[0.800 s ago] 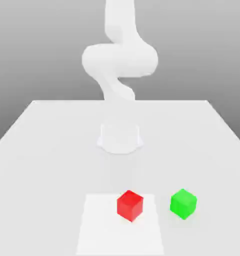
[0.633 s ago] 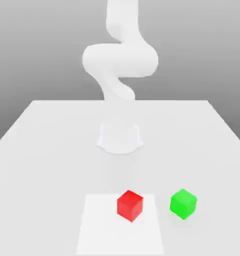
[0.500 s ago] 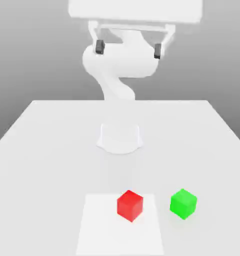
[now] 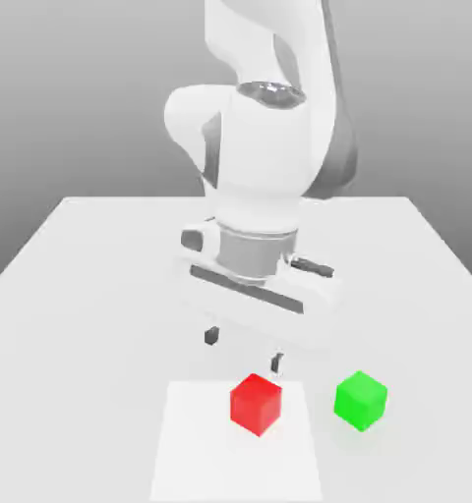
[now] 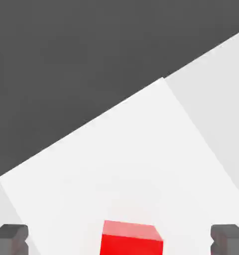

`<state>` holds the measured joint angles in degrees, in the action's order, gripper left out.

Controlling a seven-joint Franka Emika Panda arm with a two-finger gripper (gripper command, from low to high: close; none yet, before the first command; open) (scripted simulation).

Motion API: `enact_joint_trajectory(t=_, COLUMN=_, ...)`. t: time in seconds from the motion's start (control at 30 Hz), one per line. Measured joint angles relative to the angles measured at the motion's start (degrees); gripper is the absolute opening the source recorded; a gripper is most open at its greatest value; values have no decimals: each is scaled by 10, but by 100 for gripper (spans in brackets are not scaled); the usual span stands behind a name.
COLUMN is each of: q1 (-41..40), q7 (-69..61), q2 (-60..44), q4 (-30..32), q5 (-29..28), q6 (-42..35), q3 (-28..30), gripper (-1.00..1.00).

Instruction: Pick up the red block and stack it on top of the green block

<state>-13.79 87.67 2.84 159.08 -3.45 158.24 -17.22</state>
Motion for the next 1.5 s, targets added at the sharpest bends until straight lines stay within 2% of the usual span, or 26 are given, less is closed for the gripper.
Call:
enact_joint_trajectory(t=0.07, q1=7, q7=0, q2=-18, q4=13, q5=30, q6=17, q3=-3, gripper=0)
enact_joint_trajectory(t=0.23, q1=8, q7=18, q2=-52, q4=7, q5=17, q6=46, q3=5, gripper=0)
enact_joint_trajectory(t=0.47, q1=24, q7=64, q2=-112, q4=-3, q5=-45, q6=94, q3=35, gripper=0)
enact_joint_trajectory(t=0.63, q1=60, q7=98, q2=-161, q4=-6, q5=-95, q6=134, q3=85, gripper=0)
enact_joint_trajectory(t=0.67, q1=66, q7=103, q2=-168, q4=-6, q5=-102, q6=140, q3=92, gripper=-100)
enact_joint_trajectory(t=0.9, q1=67, q7=104, q2=-168, q4=-6, q5=-103, q6=141, q3=93, gripper=-100)
enact_joint_trajectory(t=1.17, q1=31, q7=49, q2=-96, q4=-1, q5=-23, q6=83, q3=37, gripper=-100)
enact_joint_trajectory(t=1.5, q1=28, q7=0, q2=-22, q4=16, q5=38, q6=21, q3=18, gripper=-100)
